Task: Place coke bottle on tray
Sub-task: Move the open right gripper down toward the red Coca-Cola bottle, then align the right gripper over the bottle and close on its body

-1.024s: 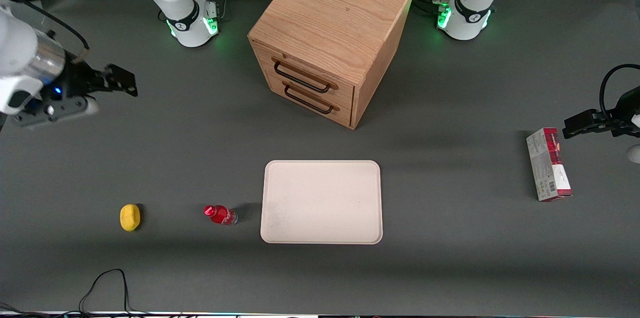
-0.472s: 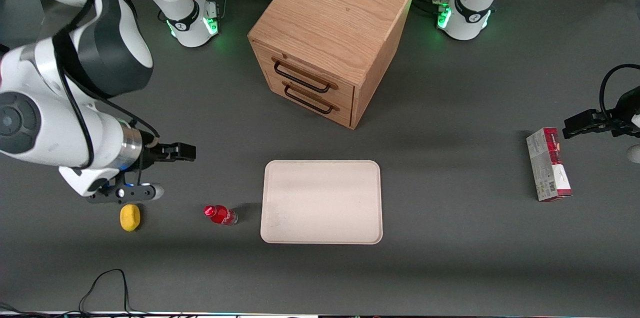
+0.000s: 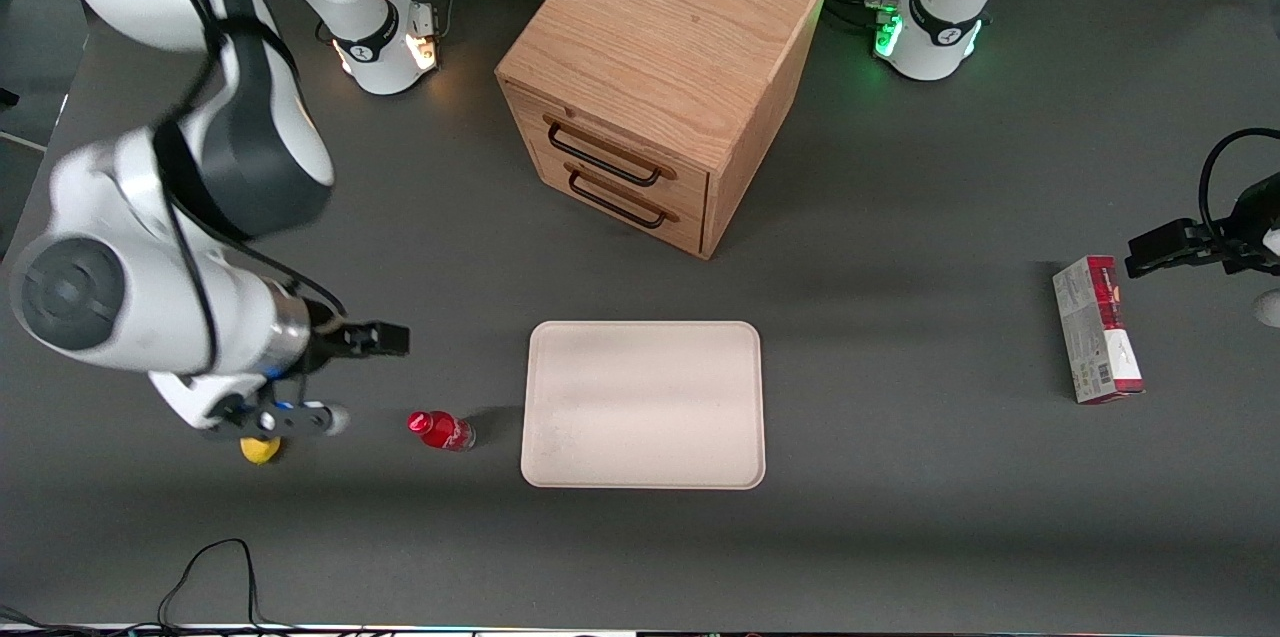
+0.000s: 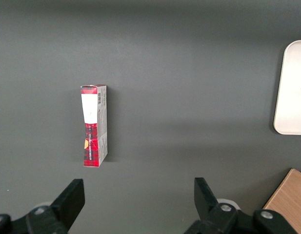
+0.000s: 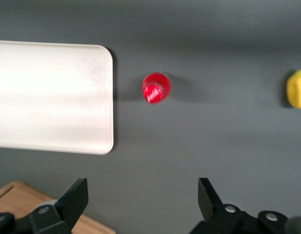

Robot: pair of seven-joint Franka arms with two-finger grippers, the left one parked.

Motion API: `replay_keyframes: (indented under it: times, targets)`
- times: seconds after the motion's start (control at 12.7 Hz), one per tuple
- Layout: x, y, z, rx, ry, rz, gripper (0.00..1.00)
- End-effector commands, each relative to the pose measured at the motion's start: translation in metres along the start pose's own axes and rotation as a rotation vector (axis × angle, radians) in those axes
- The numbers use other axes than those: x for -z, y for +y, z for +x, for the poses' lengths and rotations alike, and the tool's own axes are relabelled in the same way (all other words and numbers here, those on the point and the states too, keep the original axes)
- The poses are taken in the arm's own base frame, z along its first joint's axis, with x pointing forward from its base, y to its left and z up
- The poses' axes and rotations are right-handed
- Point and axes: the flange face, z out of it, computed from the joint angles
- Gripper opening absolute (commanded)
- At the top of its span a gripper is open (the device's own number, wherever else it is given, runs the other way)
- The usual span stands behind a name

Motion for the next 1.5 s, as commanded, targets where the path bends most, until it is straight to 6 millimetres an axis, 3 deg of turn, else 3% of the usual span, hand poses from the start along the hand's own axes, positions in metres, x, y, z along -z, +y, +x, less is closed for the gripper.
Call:
replay_keyframes:
  times: [0.0,0.47,1.26,1.34,1.42]
  targets:
    - [-0.053,-0.01,0.031,-0.025,0.025,0.018,1.0]
    - [-0.105,-0.009,0.053,-0.011,0.053,-0.021,0.99]
    - [-0.129,-0.009,0.058,0.017,0.058,-0.072,0.94]
    - [-0.129,-0.007,0.059,0.015,0.058,-0.072,0.78]
    - [-0.128,-0.008,0.058,0.013,0.056,-0.07,0.25]
